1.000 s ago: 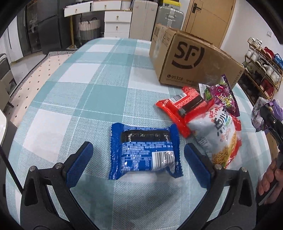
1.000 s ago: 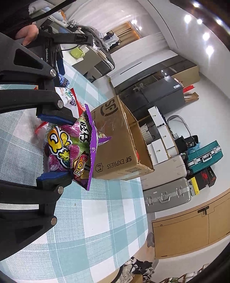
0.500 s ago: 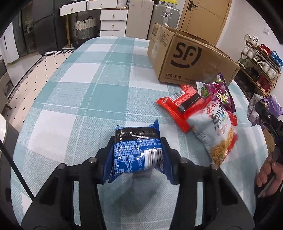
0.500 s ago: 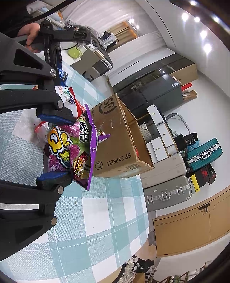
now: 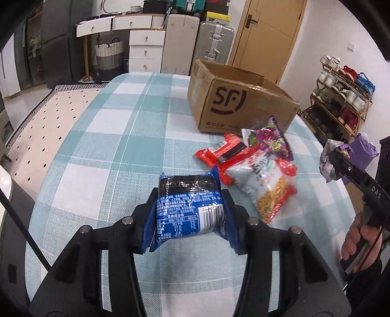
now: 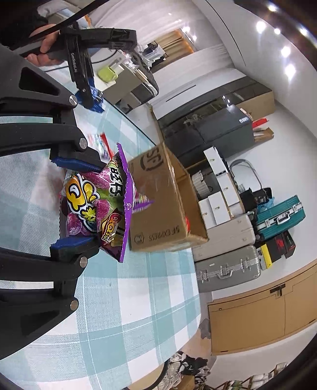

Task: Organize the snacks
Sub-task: 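Grasp the blue biscuit pack with the left gripper and lift it, then carry the blue biscuit pack and purple candy bag over the SF box with both grippers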

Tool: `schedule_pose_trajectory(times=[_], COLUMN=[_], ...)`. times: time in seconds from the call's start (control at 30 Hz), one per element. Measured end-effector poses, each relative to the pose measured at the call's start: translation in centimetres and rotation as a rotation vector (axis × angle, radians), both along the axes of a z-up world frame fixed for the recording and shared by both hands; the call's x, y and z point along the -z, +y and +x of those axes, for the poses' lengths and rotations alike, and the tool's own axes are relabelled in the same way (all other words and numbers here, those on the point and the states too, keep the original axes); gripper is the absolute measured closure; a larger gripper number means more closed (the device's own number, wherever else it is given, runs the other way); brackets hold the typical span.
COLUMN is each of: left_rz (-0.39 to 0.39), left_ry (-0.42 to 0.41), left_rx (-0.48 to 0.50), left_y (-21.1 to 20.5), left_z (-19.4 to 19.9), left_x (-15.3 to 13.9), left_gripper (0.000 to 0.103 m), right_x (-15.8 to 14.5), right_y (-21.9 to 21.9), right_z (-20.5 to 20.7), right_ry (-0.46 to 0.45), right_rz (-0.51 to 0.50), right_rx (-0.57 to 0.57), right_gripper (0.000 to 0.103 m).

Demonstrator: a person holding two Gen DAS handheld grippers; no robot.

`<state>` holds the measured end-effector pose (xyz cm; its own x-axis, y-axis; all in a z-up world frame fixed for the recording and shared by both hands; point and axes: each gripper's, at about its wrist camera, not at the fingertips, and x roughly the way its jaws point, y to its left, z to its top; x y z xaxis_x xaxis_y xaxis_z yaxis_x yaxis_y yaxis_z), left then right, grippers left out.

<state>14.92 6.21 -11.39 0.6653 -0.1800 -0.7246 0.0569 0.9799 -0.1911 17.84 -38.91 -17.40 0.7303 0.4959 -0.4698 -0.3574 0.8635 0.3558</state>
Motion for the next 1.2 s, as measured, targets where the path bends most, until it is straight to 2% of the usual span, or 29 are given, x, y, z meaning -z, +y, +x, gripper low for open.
schedule_pose_trajectory(times=[0.43,0.8,1.03,1.2], left_rz=[-0.06,-0.134,-0.154,-0.172], left_ry=[-0.11,-0.2,-0.224,-0.214], left_rx=[0.079,0.129,0.154,0.162], left_y=[-1.7,-1.7,-2.0,-2.5], left_z=[-2.1,-4.2,-4.3,-3.4], left_x=[-5.7,-12.6,-17.1,-19.3], left_gripper=[0.058,0.058,0.058,0.057], right_x=[-6.1,-11.0,-14.7,-17.0], right_y=[0.2,0.3,1.6,2.5], right_z=[-5.8,-10.0,-10.7,-9.6], right_ry=[-0.052,-0.102,-0.143,-0.152], right_rz=[0.054,0.074,0.058,0.045], right_rx=[-0.023,0.002,-0.047,-0.073], right_gripper=[0.059,0.059,0.059,0.059])
